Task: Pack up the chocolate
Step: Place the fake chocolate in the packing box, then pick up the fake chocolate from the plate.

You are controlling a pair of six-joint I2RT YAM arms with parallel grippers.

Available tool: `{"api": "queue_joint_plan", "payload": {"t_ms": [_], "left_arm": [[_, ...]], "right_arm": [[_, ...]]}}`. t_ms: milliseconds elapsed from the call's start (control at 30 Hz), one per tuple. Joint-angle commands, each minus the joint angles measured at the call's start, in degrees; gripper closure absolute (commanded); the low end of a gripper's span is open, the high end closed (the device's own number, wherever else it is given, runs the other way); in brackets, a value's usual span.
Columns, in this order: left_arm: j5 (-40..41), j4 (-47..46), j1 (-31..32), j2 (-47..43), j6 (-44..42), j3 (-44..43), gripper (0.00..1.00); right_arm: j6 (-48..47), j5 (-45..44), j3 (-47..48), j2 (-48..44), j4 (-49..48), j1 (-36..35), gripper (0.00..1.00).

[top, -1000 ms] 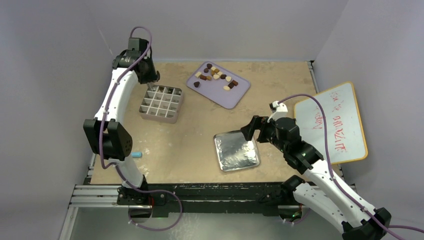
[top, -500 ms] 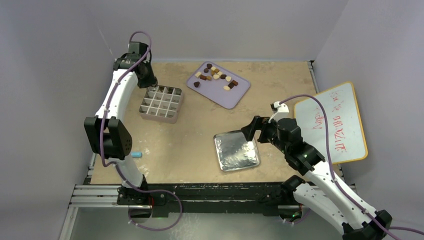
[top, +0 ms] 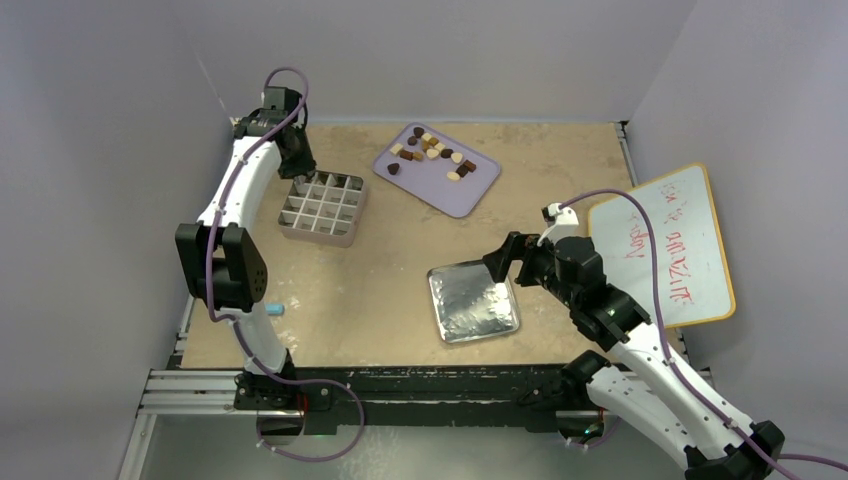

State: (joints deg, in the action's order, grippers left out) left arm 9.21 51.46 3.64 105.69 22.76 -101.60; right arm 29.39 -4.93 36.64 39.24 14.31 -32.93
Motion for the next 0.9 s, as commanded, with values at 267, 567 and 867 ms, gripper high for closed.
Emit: {"api": "queue_joint_plan", "payload": {"t_ms": [267, 567, 867], "left_arm": [[1.5, -1.9, -0.5, -0.5, -1.3, -0.7, 0.65], [-1.8, -0.3, -0.3, -2.0, -1.6, -3.7, 0.69], [-2.6, 0.4, 4.8, -2.2, -2.4, -8.5, 0.69]], "right_arm": [[-1.5, -0.3, 1.3, -0.7, -0.3, 0.1, 0.01], [-1.8, -0.3, 1.9, -0.5, -0.1, 0.1, 0.01], [-1.5, -0.2, 1.9, -0.2, 0.3, 0.1, 0.01]]}}
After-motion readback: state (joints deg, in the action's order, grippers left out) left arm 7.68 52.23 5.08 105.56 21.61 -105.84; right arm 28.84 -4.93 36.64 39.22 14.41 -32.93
